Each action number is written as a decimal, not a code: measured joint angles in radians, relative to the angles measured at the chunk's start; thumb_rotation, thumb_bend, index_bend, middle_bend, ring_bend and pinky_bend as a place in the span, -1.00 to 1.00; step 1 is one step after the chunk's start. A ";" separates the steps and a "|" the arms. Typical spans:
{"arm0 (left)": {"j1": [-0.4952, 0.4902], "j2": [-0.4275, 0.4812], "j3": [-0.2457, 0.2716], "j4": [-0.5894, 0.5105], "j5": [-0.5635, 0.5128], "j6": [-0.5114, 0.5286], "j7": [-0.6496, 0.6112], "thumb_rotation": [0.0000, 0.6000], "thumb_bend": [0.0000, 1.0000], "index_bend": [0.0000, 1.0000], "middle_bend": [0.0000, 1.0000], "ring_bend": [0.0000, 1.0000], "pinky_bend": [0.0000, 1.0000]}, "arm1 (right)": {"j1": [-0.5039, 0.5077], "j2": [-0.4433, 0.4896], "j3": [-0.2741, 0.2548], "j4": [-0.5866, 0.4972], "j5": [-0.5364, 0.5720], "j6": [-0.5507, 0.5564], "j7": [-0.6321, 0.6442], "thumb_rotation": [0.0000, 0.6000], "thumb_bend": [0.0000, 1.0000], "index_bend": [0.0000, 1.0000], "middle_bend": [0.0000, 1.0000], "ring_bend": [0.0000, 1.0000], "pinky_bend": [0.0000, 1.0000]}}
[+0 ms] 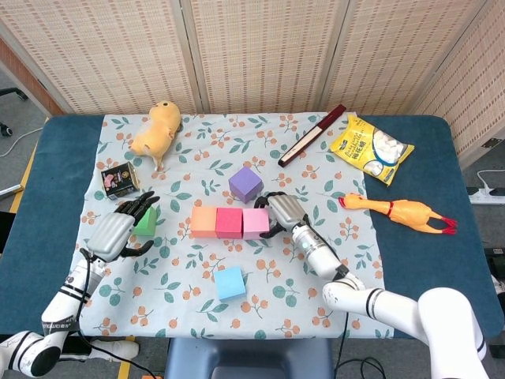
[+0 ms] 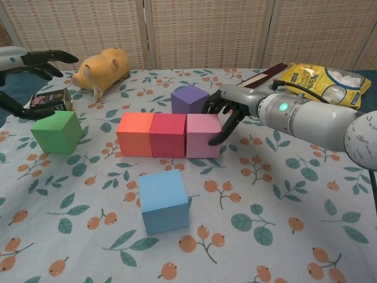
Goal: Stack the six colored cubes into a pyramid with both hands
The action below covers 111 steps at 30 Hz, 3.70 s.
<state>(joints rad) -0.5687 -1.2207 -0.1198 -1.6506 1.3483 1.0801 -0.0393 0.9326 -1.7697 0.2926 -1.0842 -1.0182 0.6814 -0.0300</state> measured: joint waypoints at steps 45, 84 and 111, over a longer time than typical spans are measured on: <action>-0.003 -0.007 -0.005 0.018 0.001 -0.024 -0.012 1.00 -0.34 -1.00 -1.00 -0.75 -0.69 | 0.022 -0.042 0.002 0.044 -0.027 0.014 -0.010 1.00 -0.89 -0.22 -0.14 -0.59 -0.64; -0.006 -0.015 -0.005 0.032 0.003 -0.036 -0.030 1.00 -0.34 -1.00 -1.00 -0.75 -0.69 | 0.042 -0.061 0.007 0.074 -0.036 0.002 -0.009 1.00 -0.89 -0.23 -0.14 -0.59 -0.67; -0.007 -0.021 -0.003 0.045 0.009 -0.039 -0.044 1.00 -0.34 -1.00 -1.00 -0.75 -0.69 | 0.053 -0.070 0.019 0.060 0.019 -0.006 -0.051 1.00 -0.89 -0.66 -0.33 -0.69 -0.76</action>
<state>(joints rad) -0.5757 -1.2415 -0.1225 -1.6059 1.3570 1.0413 -0.0829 0.9854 -1.8402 0.3112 -1.0238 -0.9990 0.6752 -0.0813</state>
